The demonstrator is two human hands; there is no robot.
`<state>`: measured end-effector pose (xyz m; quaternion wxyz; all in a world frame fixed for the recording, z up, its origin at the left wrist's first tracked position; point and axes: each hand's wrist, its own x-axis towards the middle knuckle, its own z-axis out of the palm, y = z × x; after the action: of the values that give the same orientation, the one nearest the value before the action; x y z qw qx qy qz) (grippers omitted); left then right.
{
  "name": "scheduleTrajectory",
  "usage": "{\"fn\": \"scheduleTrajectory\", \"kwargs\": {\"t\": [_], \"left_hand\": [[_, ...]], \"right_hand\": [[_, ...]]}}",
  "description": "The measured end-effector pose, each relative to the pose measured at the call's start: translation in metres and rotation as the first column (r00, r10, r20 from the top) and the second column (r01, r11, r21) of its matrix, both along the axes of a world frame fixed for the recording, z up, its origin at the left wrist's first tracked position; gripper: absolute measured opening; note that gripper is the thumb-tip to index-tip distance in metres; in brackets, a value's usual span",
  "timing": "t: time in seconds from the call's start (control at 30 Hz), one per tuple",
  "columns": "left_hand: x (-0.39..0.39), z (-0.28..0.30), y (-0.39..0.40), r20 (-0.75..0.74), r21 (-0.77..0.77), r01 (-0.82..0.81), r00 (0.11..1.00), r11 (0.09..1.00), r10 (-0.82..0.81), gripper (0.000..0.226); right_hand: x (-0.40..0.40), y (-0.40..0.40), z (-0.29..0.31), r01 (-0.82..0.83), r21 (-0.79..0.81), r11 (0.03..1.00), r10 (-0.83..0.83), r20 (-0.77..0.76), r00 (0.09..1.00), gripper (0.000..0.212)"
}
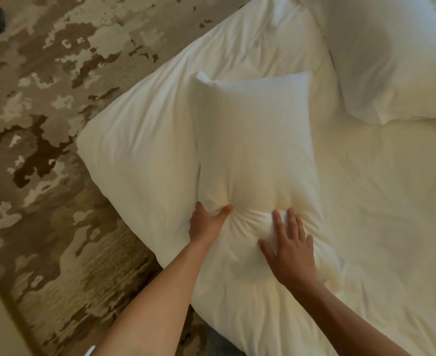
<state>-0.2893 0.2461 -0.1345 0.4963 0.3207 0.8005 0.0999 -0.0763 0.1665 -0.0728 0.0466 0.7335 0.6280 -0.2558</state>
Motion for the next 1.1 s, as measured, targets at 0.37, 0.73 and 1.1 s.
{"fn": "scheduleTrajectory", "kwargs": {"t": [0.37, 0.73, 1.1], "left_hand": [[0.039, 0.049, -0.009, 0.145, 0.259, 0.009, 0.988, 0.966, -0.048, 0.077], [0.124, 0.208, -0.061, -0.249, 0.554, 0.608, 0.773, 0.569, -0.584, 0.05], [0.119, 0.348, -0.188, -0.727, 0.205, 0.944, -0.03, -0.259, -0.686, 0.037]], "right_hand": [[0.043, -0.015, 0.018, 0.199, -0.018, 0.98, -0.199, -0.118, 0.973, 0.077], [0.123, -0.1, 0.122, 0.301, 0.127, 0.945, -0.271, -0.212, 0.939, 0.08], [0.181, -0.185, 0.213, -0.101, 0.482, 0.871, 0.166, -0.096, 0.981, 0.103]]}}
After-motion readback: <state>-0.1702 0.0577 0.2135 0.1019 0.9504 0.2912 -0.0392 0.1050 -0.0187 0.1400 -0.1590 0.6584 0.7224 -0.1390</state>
